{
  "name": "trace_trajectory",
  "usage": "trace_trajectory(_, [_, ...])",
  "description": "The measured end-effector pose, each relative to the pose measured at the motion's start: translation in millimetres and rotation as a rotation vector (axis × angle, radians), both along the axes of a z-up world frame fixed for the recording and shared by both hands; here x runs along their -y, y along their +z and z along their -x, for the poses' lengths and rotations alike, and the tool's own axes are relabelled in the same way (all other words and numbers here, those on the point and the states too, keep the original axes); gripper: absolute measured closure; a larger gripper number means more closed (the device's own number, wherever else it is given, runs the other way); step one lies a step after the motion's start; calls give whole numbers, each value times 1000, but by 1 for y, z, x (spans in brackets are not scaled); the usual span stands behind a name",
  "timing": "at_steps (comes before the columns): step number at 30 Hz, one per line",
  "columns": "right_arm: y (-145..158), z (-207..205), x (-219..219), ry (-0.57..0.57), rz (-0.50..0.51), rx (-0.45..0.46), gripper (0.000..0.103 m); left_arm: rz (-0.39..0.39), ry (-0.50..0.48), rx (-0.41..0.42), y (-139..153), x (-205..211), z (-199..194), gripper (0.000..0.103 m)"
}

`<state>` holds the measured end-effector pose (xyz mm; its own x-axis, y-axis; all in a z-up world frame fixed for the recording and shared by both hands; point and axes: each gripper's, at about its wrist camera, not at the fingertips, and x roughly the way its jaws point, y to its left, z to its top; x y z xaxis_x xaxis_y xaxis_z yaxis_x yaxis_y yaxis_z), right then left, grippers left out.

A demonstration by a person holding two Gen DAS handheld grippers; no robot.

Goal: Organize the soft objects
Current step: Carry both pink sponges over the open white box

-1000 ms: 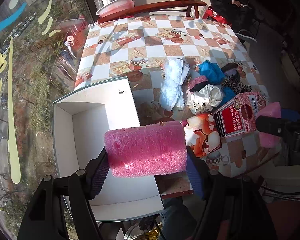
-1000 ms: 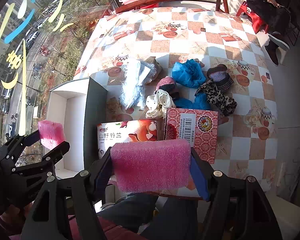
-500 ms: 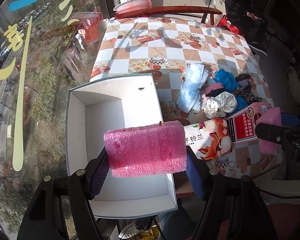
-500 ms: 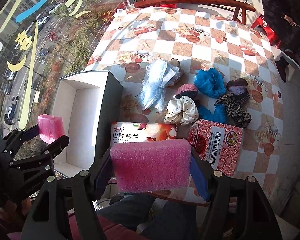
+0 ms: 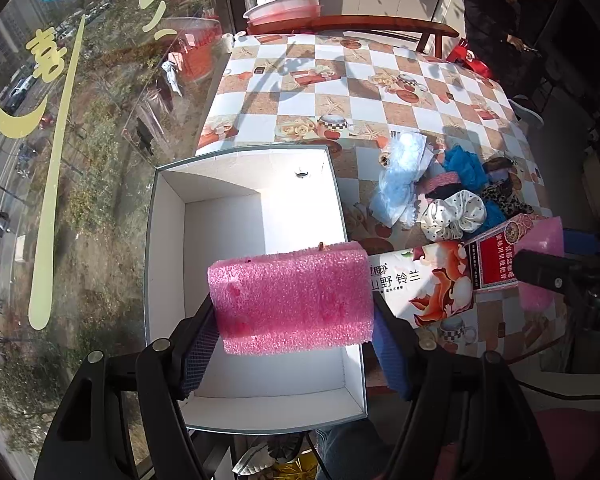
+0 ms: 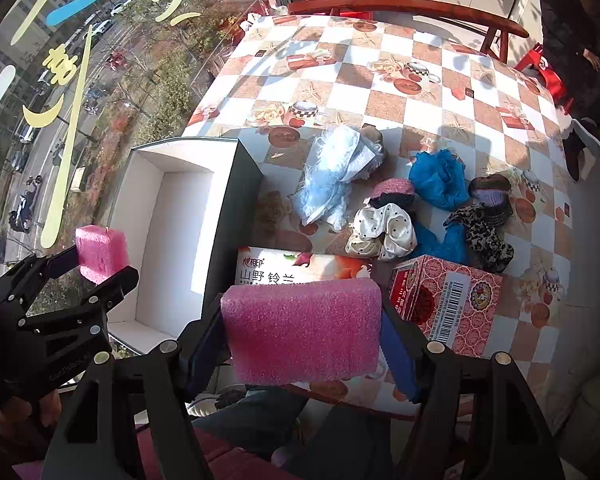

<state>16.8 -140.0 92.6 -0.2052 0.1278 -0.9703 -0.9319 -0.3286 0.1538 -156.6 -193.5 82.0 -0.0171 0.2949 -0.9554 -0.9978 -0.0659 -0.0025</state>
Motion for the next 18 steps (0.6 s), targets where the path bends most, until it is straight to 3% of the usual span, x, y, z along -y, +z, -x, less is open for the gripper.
trace_trajectory(18, [-5, 30, 2, 82, 6, 6, 32, 6, 75, 0, -4, 8, 28, 29])
